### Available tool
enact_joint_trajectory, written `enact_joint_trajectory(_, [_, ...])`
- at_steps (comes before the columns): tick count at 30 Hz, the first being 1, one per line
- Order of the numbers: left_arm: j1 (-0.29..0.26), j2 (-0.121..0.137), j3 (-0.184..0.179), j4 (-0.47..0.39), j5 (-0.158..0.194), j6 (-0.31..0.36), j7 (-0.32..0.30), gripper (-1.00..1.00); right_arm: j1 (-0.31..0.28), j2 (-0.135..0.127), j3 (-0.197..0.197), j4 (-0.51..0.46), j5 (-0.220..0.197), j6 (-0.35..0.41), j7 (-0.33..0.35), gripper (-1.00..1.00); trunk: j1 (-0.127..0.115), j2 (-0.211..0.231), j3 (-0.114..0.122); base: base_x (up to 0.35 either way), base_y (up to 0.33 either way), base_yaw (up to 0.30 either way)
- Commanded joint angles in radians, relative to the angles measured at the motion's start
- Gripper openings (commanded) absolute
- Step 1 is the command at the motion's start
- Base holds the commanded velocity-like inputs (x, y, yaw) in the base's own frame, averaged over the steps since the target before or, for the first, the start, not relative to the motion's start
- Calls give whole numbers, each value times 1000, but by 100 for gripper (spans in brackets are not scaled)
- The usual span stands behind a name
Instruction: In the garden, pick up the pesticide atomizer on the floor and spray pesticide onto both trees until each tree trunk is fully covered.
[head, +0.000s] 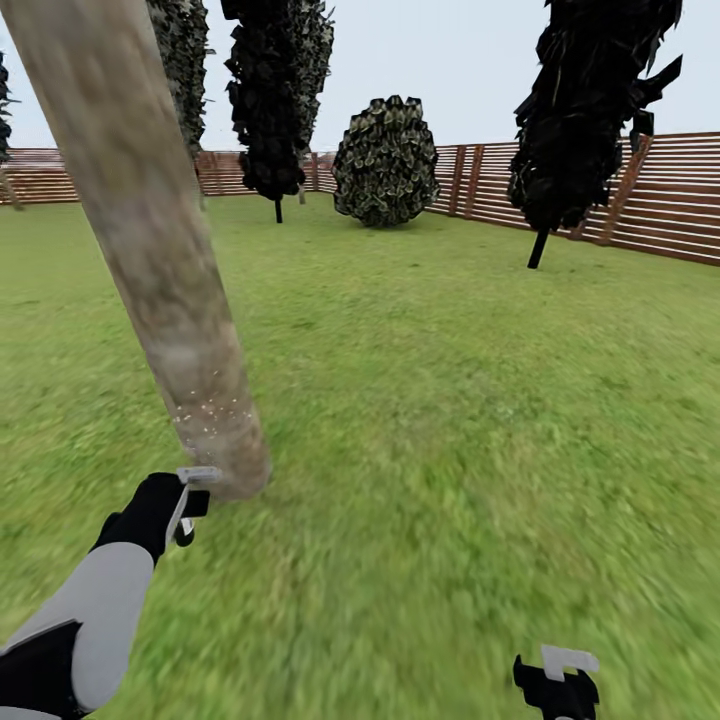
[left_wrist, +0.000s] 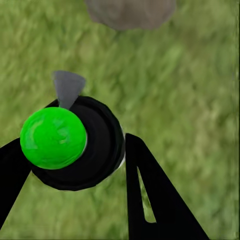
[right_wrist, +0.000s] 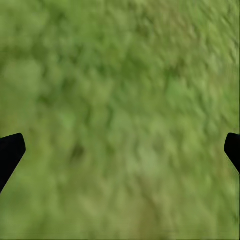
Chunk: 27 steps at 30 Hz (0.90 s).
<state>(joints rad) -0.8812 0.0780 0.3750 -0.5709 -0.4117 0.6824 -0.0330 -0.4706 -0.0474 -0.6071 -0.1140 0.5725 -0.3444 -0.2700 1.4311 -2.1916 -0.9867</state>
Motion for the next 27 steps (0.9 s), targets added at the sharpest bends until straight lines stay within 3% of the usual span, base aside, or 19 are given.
enact_joint_trajectory(1, [-1, -1, 3, -1, -1, 4, -3, -100, -1, 0, -8, 2, 10, -4, -3, 100, 0, 0, -1, 212, -220, 67])
enact_joint_trajectory(10, [1, 3, 1, 12, 9, 2, 7, -100, -1, 0, -8, 2, 10, -4, -3, 100, 0, 0, -1, 209, -219, 62])
enact_joint_trajectory(17, [49, 15, 68, -2, 6, -5, 9, -100, -1, 1, -7, 2, 12, -3, -3, 100, 0, 0, -1, 188, -219, 264])
enact_joint_trajectory(22, [85, 14, 74, 2, 9, -102, 10, -100, -1, 3, -7, 4, 11, -4, -3, 100, 0, 0, -1, 231, -192, 165])
enact_joint_trajectory(27, [87, 12, 74, 5, 8, -122, 10, -100, 0, 1, -7, 5, 12, -4, -3, 100, 0, 0, -1, 269, -171, 7])
